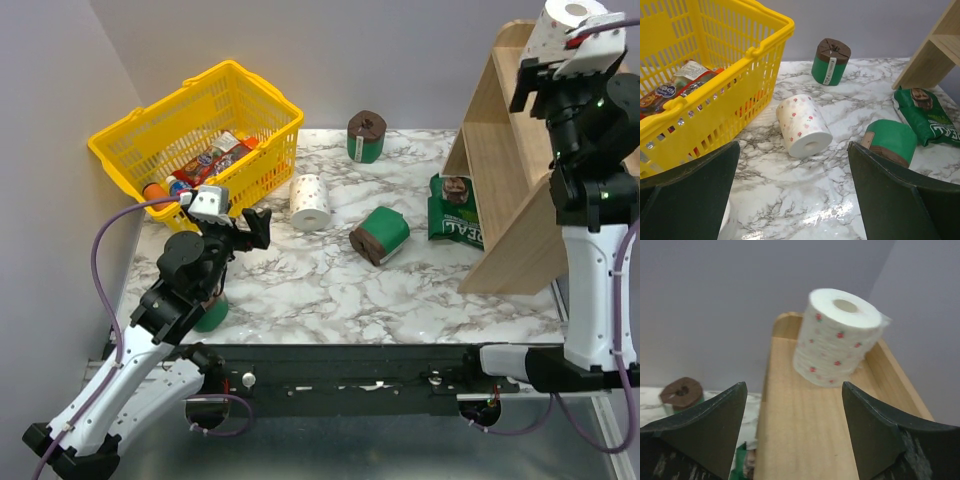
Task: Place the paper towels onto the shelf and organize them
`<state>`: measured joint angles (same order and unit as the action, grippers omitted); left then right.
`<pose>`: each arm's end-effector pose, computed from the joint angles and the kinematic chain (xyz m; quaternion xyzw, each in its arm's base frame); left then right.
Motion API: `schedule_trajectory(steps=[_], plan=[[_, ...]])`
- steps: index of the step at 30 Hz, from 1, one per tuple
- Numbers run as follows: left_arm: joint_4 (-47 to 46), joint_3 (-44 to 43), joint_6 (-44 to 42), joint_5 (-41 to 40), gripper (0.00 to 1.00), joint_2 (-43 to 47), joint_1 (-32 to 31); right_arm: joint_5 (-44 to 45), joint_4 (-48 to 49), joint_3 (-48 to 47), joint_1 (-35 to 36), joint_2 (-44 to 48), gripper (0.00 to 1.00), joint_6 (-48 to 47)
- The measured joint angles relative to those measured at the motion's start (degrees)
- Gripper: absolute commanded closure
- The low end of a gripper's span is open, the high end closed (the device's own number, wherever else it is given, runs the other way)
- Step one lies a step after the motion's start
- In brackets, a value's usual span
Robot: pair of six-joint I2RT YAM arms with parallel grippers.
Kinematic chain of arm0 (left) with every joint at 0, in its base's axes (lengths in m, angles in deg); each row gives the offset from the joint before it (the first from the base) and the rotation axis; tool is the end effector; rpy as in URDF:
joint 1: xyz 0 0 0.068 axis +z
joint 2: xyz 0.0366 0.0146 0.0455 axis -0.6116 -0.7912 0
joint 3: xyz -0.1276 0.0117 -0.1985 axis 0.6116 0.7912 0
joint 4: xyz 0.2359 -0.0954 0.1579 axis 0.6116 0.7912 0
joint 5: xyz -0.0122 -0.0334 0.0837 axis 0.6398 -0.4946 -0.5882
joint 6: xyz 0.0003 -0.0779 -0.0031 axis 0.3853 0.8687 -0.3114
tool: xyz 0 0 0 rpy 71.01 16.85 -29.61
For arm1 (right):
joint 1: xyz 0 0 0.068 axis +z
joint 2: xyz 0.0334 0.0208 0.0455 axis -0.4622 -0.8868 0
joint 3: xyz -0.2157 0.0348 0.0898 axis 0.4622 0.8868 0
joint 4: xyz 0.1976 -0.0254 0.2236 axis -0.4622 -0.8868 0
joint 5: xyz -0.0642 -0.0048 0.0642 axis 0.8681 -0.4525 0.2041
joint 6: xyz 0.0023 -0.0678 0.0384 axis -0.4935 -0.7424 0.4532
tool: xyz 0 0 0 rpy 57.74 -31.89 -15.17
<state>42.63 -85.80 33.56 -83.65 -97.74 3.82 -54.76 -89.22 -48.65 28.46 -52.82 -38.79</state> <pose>0.2165 -0.1228 0.3497 0.0290 0.7101 -0.1850 0.6788 0.3076 -0.0040 0.5628 -0.0441 0.6525 -0.1403 0.7434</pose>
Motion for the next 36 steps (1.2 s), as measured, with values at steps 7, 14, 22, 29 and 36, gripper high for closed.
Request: schedule_trajectory(steps=[7,14,22,29,36], plan=[[0.35,0.0,-0.04,-3.87,0.01,1.33,0.0,1.79,4.79,13.18,23.89,6.23,0.16,-6.97],[0.76,0.15,-0.04,-11.28,0.01,6.88,0.0,11.17,14.53,29.22,43.45,-1.84,0.16,-14.75],[0.72,1.79,0.13,-18.97,0.01,11.74,0.59,14.21,26.86,36.89,52.65,-18.6,0.14,-23.08],[0.81,2.25,0.5,-19.71,0.01,12.13,0.92,16.48,37.05,41.53,53.24,-27.21,0.13,-28.48],[0.81,2.25,0.9,-19.69,0.01,11.34,0.92,17.68,44.41,41.77,53.24,-31.74,0.13,-33.42]])
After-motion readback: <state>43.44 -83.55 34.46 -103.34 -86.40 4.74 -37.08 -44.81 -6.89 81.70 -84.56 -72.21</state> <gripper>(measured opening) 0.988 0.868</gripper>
